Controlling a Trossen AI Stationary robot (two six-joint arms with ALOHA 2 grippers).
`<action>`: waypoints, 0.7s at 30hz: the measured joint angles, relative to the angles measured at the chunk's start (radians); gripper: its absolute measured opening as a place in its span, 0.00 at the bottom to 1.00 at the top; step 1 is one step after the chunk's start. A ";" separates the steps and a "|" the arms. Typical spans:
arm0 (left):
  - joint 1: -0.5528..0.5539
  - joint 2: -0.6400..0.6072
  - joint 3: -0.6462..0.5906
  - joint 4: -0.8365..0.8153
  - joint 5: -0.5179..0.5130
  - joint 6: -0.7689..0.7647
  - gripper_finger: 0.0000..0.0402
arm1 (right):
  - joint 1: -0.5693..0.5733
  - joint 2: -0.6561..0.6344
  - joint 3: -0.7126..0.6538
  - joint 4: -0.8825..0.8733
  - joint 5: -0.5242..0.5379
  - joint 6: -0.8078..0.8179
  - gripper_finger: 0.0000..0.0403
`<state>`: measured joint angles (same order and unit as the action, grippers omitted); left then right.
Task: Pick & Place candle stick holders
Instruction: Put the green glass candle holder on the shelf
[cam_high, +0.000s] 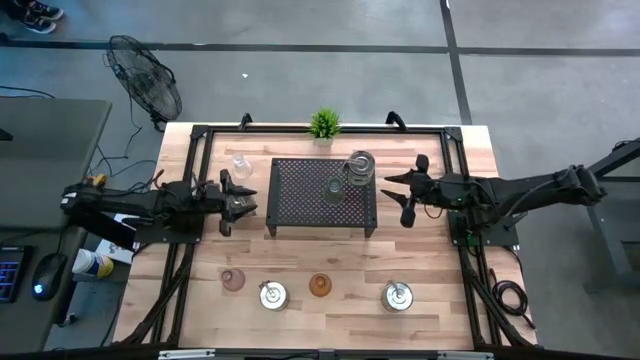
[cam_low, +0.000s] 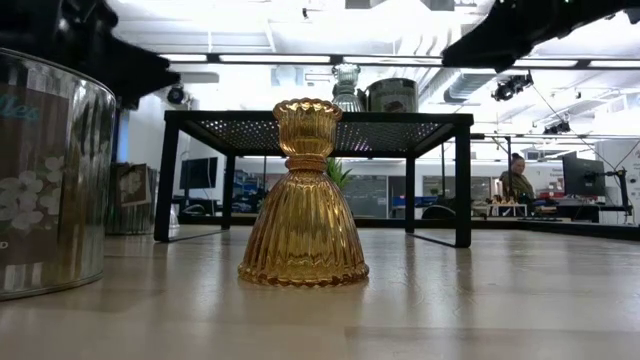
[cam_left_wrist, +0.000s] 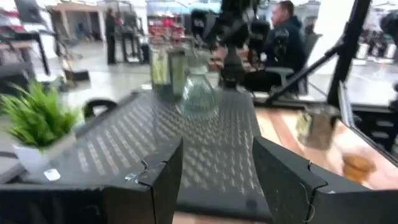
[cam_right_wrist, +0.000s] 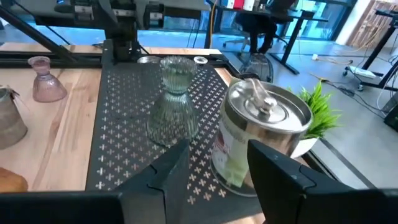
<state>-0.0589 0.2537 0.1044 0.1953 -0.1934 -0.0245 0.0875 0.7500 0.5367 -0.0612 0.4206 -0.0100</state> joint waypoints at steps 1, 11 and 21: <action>0.000 0.035 0.011 0.028 -0.002 0.011 0.47 | 0.000 -0.012 -0.010 0.005 0.001 -0.006 0.38; 0.077 0.521 0.194 0.236 0.037 0.058 0.47 | -0.002 -0.067 -0.154 0.128 0.079 -0.088 0.38; 0.256 0.960 0.432 0.284 0.157 0.046 0.47 | -0.002 -0.072 -0.163 0.133 0.039 -0.079 0.38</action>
<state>0.1976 1.2133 0.5364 0.4796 -0.0368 0.0213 0.0860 0.6780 0.3733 0.0723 0.4597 -0.0887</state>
